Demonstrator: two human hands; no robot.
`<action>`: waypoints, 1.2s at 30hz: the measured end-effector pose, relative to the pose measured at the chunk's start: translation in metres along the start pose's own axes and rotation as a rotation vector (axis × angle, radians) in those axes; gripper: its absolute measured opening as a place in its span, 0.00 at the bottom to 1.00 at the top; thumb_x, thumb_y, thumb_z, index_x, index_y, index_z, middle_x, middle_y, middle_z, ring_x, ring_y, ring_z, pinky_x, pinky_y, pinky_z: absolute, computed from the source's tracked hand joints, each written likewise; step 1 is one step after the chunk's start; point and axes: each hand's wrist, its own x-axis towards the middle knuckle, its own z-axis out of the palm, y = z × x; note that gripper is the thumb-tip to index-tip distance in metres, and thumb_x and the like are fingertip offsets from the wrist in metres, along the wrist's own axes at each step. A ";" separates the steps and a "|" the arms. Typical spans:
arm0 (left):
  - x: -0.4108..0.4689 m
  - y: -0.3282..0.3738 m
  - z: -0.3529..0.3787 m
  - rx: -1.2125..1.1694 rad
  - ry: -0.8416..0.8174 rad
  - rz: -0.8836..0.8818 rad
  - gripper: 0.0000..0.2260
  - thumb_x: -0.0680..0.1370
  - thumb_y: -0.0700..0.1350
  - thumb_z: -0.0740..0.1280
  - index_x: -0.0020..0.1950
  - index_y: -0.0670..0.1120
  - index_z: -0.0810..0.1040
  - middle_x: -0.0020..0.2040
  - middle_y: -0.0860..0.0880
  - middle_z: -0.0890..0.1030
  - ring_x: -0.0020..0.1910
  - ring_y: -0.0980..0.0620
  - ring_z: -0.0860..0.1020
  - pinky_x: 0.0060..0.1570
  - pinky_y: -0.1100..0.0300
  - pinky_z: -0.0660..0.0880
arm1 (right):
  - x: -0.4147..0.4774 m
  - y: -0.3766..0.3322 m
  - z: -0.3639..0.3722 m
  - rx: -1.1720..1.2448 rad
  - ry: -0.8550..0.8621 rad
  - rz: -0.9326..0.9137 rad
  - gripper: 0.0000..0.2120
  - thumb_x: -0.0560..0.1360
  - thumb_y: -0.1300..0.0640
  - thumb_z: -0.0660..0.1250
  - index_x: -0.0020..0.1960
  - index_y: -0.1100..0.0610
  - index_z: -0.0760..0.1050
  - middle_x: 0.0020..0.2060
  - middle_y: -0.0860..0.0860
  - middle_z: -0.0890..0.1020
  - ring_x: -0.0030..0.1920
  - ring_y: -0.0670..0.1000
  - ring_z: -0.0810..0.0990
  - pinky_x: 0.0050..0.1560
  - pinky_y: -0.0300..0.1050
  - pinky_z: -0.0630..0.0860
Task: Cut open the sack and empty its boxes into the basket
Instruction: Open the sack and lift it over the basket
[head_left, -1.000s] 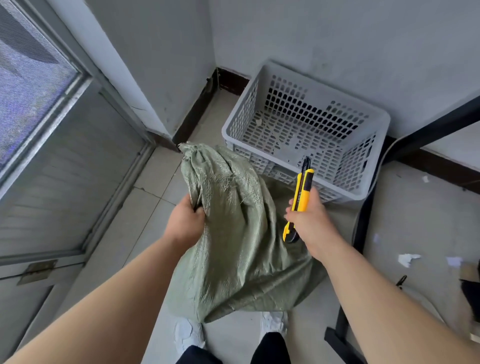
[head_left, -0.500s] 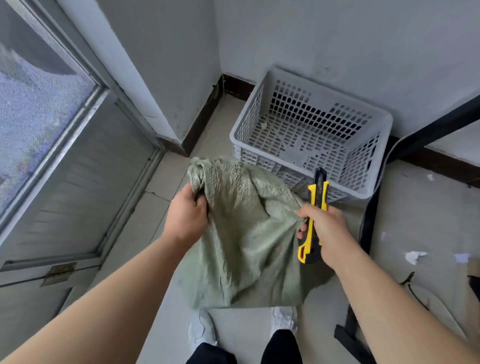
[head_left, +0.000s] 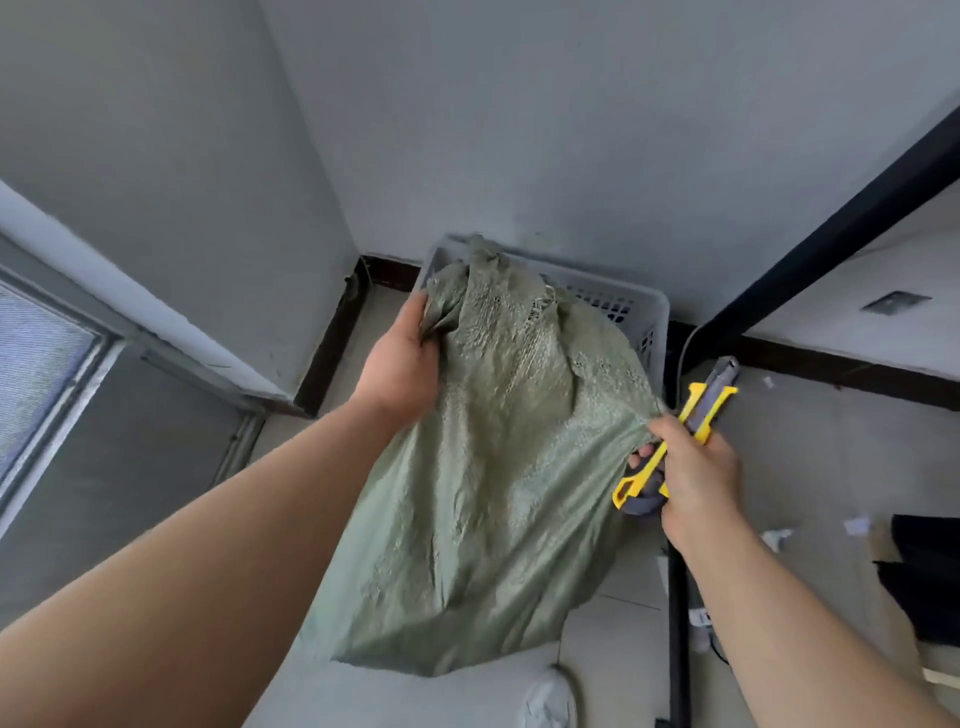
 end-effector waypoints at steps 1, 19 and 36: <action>0.016 0.002 0.012 -0.005 -0.005 -0.030 0.20 0.81 0.40 0.57 0.72 0.53 0.65 0.58 0.46 0.79 0.47 0.48 0.77 0.42 0.60 0.72 | 0.019 0.000 0.003 -0.007 0.009 -0.006 0.07 0.75 0.67 0.64 0.42 0.57 0.68 0.29 0.56 0.69 0.24 0.52 0.70 0.23 0.38 0.69; -0.020 -0.162 0.055 0.408 -0.307 -0.498 0.69 0.53 0.68 0.78 0.78 0.48 0.35 0.80 0.45 0.47 0.78 0.43 0.50 0.76 0.43 0.52 | 0.101 0.103 0.023 -0.358 0.043 0.060 0.20 0.68 0.55 0.77 0.51 0.60 0.70 0.38 0.53 0.78 0.34 0.50 0.80 0.36 0.43 0.76; -0.070 -0.247 0.032 0.366 -0.014 -0.063 0.09 0.77 0.45 0.67 0.41 0.43 0.71 0.36 0.47 0.76 0.38 0.44 0.74 0.33 0.54 0.65 | 0.041 0.269 0.031 -0.680 0.237 0.116 0.10 0.68 0.61 0.71 0.34 0.55 0.69 0.29 0.53 0.74 0.32 0.58 0.74 0.37 0.45 0.71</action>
